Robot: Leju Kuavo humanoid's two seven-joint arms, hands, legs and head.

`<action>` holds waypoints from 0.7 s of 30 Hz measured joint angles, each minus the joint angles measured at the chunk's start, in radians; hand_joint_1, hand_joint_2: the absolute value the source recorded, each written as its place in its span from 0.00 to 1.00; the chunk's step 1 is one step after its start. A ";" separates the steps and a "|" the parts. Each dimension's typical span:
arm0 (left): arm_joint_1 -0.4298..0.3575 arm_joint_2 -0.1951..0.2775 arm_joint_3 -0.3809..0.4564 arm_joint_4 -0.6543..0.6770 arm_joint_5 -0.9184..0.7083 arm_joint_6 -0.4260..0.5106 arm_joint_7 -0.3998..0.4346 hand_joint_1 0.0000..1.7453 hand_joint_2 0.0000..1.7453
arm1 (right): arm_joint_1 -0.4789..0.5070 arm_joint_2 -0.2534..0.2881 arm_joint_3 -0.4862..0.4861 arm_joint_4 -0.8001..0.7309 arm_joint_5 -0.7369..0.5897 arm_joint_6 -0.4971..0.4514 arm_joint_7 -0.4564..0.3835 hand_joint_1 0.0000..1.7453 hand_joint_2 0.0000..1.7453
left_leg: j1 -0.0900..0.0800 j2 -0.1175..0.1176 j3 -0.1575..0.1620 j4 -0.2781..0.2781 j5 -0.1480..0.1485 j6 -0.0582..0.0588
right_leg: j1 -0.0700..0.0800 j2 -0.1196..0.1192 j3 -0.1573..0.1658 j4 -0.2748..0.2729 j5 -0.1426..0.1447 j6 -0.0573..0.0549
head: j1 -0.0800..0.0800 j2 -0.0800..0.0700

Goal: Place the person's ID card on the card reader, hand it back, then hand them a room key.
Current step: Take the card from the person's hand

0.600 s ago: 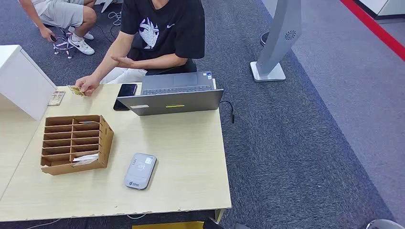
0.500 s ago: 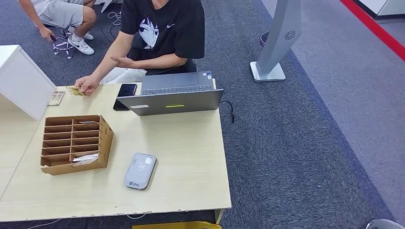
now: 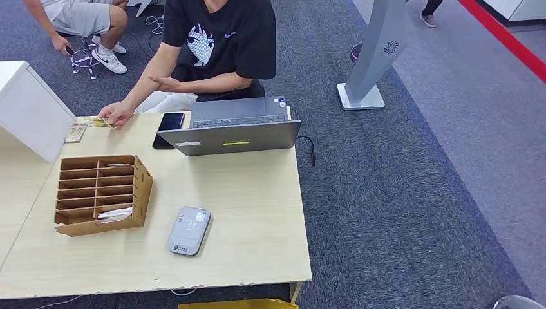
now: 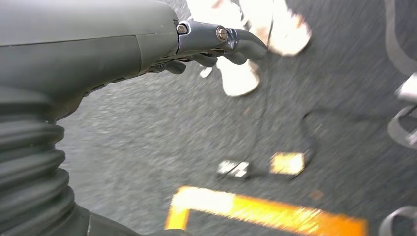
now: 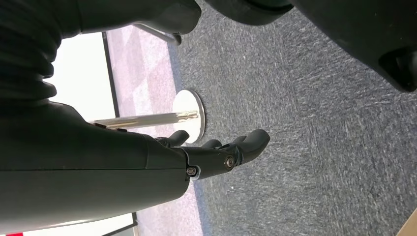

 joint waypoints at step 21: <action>0.023 -0.006 0.016 -0.202 0.206 0.178 -0.213 0.00 1.00 | 0.088 -0.058 0.061 -0.104 -0.086 0.004 -0.036 0.00 1.00 | 0.000 0.000 0.000 0.000 0.000 0.000 | 0.000 -0.001 0.001 0.000 0.000 0.000 | 0.000 0.000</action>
